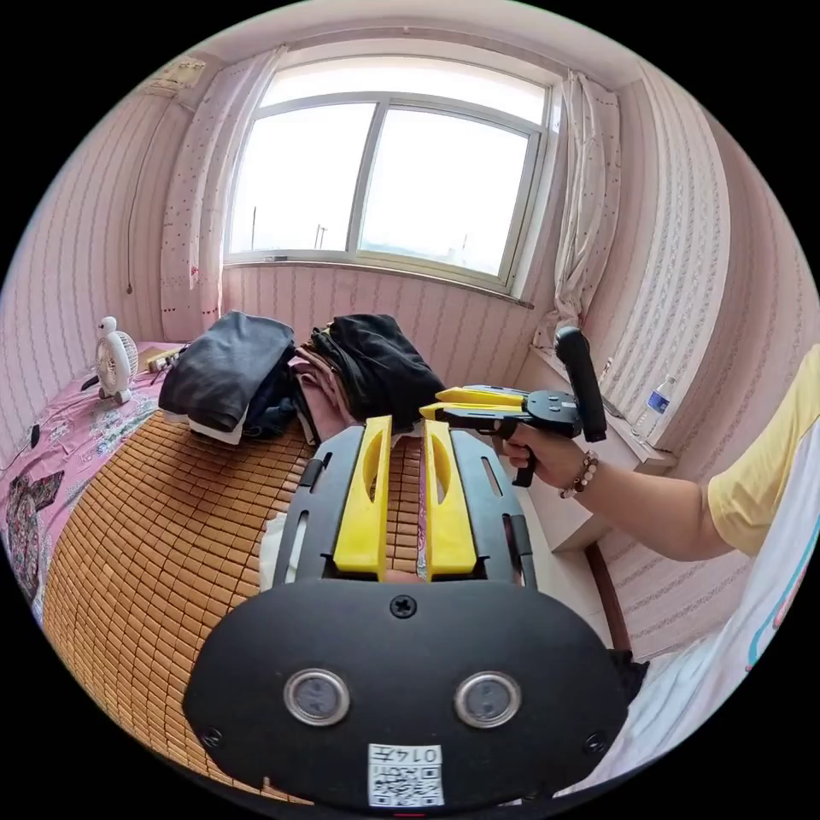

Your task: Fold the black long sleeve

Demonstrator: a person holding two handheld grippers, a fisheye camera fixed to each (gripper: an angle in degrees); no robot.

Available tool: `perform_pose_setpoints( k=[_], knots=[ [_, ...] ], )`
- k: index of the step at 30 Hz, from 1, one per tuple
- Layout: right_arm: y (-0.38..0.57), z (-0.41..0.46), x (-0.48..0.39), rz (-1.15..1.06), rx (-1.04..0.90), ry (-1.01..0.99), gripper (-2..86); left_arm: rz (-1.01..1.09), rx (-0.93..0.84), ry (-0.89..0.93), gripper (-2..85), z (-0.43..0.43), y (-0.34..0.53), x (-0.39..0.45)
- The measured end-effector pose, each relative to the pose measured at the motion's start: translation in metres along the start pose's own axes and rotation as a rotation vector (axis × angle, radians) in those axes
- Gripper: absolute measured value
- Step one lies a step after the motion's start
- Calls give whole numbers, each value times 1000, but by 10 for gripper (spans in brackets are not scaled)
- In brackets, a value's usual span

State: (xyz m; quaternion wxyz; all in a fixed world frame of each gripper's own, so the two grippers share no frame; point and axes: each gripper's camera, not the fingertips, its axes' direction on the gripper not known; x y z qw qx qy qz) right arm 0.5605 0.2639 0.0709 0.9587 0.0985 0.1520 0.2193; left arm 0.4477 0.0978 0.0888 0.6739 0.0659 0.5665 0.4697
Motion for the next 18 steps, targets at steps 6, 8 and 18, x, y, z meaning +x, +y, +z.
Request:
perform_pose_setpoints(
  k=[6,8,18],
  knots=[
    [-6,88,48,113,-83,130,120,41,-142,-26,66,106,-36,-15],
    [-6,106,58,136,-101,182,101,55,-170,-36,72,132,-48,-20],
    [12,9,167,263,207,-254,-5,18,-217,-115,83,219,-90,-15]
  ],
)
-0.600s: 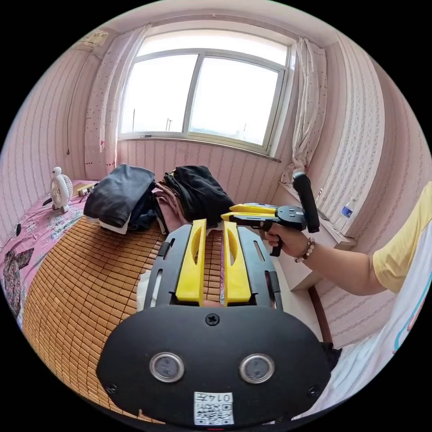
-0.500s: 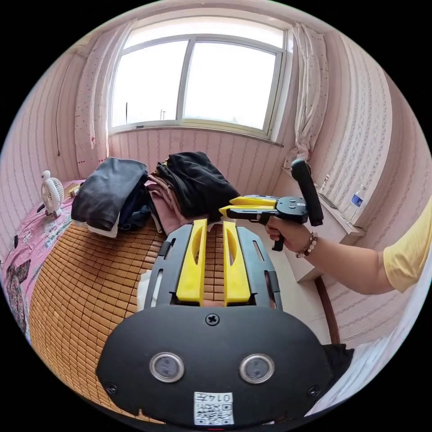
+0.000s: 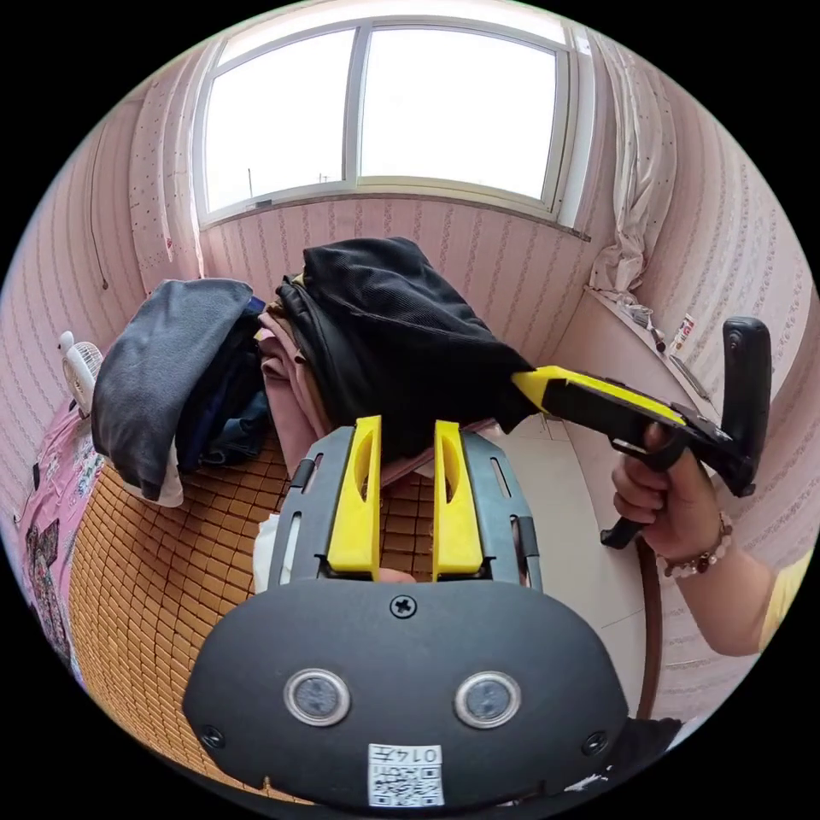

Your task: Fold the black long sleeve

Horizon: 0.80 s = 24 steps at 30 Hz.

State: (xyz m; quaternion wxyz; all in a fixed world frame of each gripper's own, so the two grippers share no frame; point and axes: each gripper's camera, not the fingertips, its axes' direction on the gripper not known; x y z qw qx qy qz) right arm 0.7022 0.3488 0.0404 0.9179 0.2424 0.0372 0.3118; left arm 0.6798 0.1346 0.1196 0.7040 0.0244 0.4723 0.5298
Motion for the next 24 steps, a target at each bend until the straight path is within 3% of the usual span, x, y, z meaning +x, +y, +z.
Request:
perform_pose_setpoints(
  k=[6,9,14,19,24],
  knots=[
    [-28,-67,32,43,161,-198,-3,-63,-204,-3,-1,15,-20,0],
    [-41,-113,34,31,280,-250,0,-4,-90,62,-5,-38,-14,2],
    [-65,-195,8,-96,406,-363,0,-11,189,163,-7,-199,30,-13],
    [-63,-220,-33,-186,246,-449,-1,-146,298,140,-7,-362,159,-38],
    [-30,-164,-52,-47,35,-729,-4,-372,381,-117,-7,-531,328,-27]
  ],
)
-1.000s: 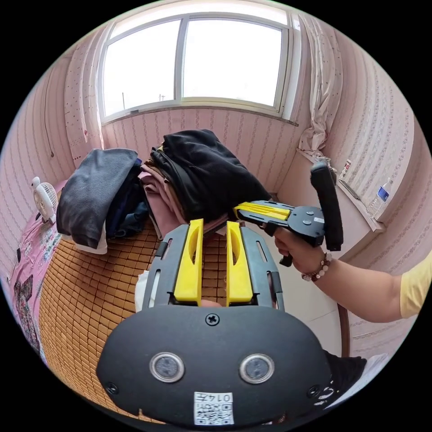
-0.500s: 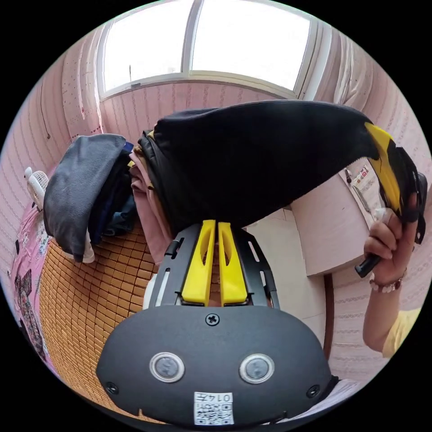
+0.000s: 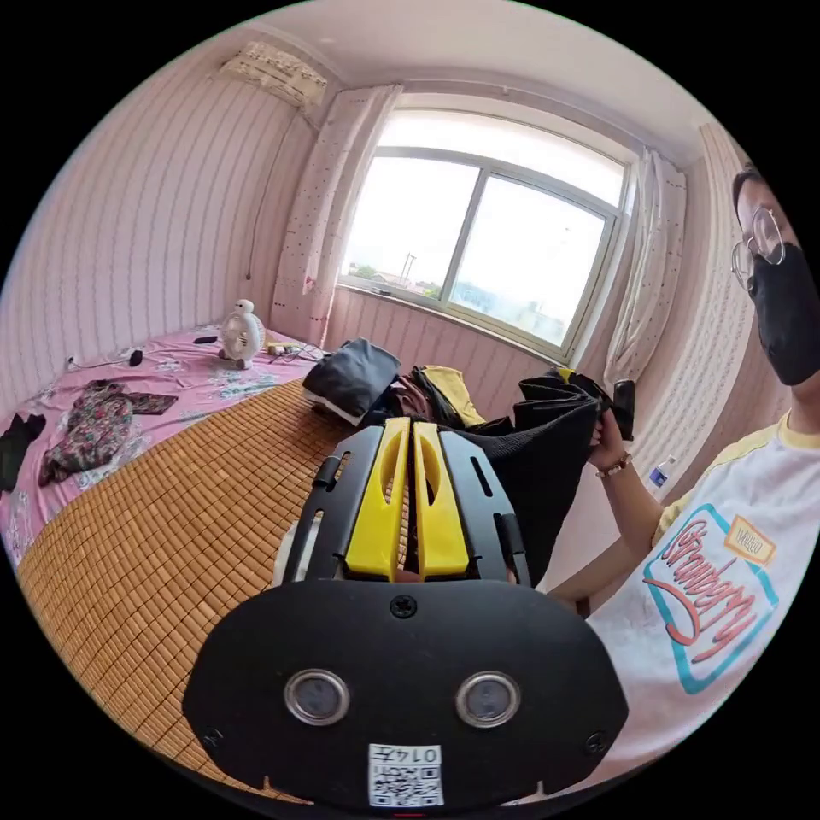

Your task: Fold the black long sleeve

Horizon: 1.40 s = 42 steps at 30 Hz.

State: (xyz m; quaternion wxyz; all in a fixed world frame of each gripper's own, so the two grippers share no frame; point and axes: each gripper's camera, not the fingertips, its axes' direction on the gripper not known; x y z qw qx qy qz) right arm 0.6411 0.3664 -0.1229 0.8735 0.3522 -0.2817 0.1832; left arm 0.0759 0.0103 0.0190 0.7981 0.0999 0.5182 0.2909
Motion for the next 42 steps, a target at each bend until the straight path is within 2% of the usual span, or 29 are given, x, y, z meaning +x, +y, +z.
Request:
perform_pose_setpoints(
  k=[4,8,10,13,19,23,25,27,29,31,35,38,40,42],
  knots=[
    [-11,63,-22,21,51,-257,-7,-114,240,-262,-8,-186,40,-14],
    [-54,112,-76,-99,140,-346,-8,-58,460,-419,-8,-327,42,3],
    [-85,135,-117,-169,213,-378,-9,-48,515,-484,-8,-369,37,8],
    [-124,143,-164,-227,265,-464,-9,-6,683,-489,-8,-438,28,31],
    [-161,113,-254,-484,298,-426,-9,129,851,-555,-8,-530,28,103],
    [-186,89,-300,-598,355,-501,-9,220,983,-561,-8,-585,29,140],
    [-200,90,-323,-651,372,-541,-9,239,985,-599,-8,-601,22,144],
    [-211,117,-333,-684,302,-480,-9,217,933,-637,-8,-608,11,128],
    [-216,172,-327,-664,154,-411,-9,96,791,-653,-7,-598,-4,75],
    [-206,272,-300,-606,-100,-258,-9,-29,647,-681,-7,-575,-9,18],
    [-173,413,-231,-461,-393,-60,-9,-260,383,-734,-7,-502,0,-107],
    [-188,464,-189,-256,-348,-84,-9,-353,432,-664,-7,-486,-8,-154],
    [-220,460,-179,-130,-142,-256,-9,-329,511,-636,-7,-494,-27,-158],
    [-233,455,-181,-130,-40,-330,-9,-247,565,-635,-7,-497,-47,-149]
  ],
)
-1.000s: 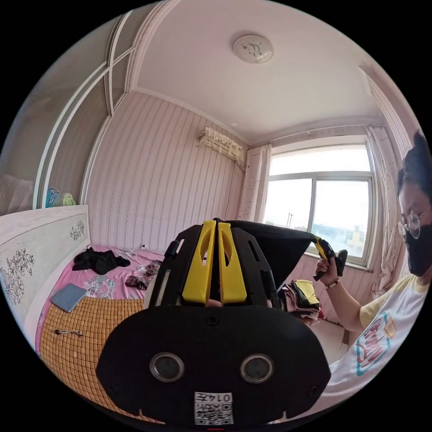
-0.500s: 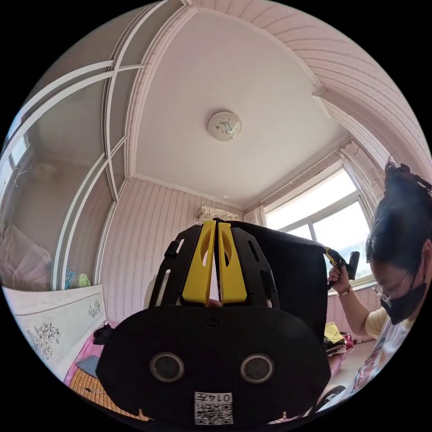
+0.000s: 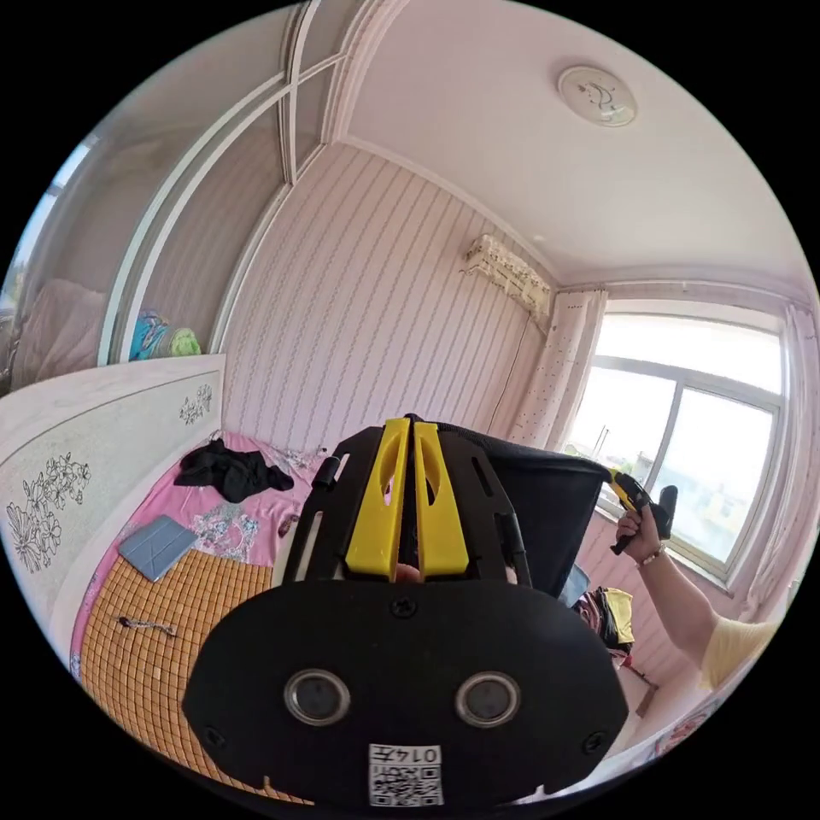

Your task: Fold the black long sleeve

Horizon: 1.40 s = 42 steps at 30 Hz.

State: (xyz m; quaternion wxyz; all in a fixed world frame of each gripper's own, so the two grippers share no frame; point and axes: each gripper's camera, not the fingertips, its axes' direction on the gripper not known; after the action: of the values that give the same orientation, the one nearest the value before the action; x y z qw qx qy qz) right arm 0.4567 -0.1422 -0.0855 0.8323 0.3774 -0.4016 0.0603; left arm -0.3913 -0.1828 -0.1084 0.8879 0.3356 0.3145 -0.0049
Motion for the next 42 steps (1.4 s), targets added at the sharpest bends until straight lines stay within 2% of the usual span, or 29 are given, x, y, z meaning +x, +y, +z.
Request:
perform_pose_setpoints(
  k=[3,6,12,17,20,23,27,33,37,39,42],
  knots=[
    [8,-5,0,-86,42,-14,-9,168,-9,-38,-7,9,-3,25],
    [55,0,26,-107,-62,31,-9,253,-82,-110,-7,27,38,20],
    [234,28,113,72,-451,182,-9,73,-460,-122,-8,76,207,-51],
    [386,28,163,320,-721,316,-8,-231,-767,-113,-10,79,394,-103],
    [453,28,177,427,-875,425,-4,-359,-922,-131,-10,77,468,-119],
    [481,30,171,441,-935,532,4,-380,-987,-188,-9,73,495,-121],
    [493,52,155,330,-987,656,44,-331,-969,-234,-2,75,493,-117],
    [517,122,150,204,-1126,741,87,-240,-1104,-234,64,135,514,-92],
    [525,151,149,160,-1205,784,32,-155,-1198,-341,47,164,523,-78],
    [524,154,145,143,-1200,773,19,-134,-1244,-294,7,171,523,-73],
    [520,148,139,143,-1195,725,6,-80,-1254,-302,-5,162,518,-65]
  ],
)
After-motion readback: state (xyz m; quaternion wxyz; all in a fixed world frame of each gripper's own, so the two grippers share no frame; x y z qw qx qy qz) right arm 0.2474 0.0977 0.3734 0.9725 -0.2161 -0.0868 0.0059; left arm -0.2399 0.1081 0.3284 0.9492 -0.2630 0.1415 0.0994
